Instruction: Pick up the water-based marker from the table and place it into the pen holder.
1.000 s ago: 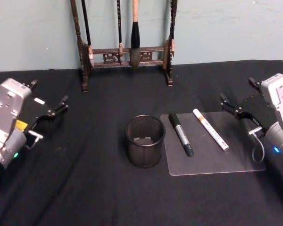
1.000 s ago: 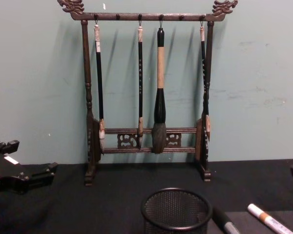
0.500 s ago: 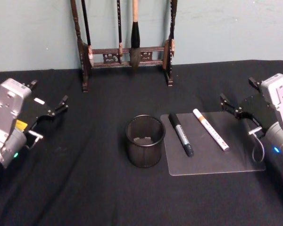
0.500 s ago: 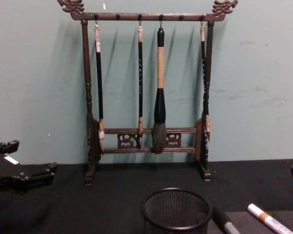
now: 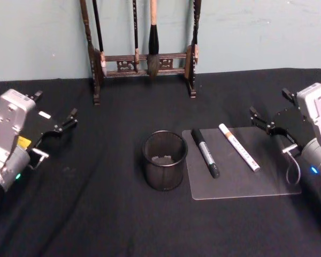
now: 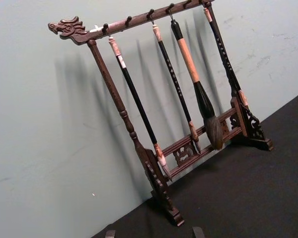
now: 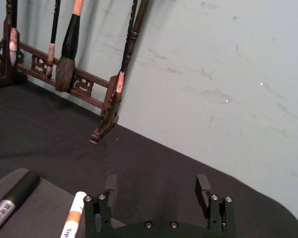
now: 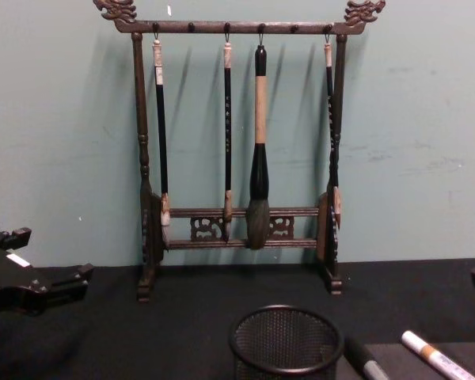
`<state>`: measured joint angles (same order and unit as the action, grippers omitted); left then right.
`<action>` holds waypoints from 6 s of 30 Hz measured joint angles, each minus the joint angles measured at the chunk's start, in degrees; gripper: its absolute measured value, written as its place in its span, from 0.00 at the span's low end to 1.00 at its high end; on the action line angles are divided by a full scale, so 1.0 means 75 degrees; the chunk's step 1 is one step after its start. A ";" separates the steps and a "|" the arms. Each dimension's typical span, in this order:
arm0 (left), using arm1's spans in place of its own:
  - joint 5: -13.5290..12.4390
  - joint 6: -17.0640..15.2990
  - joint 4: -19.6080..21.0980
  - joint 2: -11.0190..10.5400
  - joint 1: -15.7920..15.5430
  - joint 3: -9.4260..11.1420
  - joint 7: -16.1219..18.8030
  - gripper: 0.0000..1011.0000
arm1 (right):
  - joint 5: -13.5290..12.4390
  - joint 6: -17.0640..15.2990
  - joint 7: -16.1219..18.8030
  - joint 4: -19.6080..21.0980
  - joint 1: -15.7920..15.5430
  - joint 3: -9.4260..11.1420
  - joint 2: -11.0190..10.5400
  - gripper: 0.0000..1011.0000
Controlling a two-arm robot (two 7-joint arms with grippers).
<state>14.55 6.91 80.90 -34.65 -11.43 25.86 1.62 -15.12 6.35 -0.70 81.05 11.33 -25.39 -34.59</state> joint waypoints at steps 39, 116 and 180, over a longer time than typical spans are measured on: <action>0.0000 0.0000 0.0001 0.0000 0.0000 0.0000 0.0000 0.99 | -0.0633 -0.2952 0.2579 -0.0445 0.0982 -0.0091 0.0497 0.99; 0.0000 0.0000 0.0000 0.0000 0.0000 0.0000 0.0000 0.99 | -0.0054 -0.3451 0.3214 -0.0968 0.0882 0.0458 0.1192 0.91; 0.0000 0.0000 0.0001 0.0000 0.0000 -0.0001 0.0000 0.99 | -0.0174 0.0081 0.3058 -0.0025 0.0277 0.1256 0.1890 0.18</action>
<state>14.55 6.91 80.90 -34.65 -11.43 25.86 1.62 -16.42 6.96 22.24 80.86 13.40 -15.97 -20.42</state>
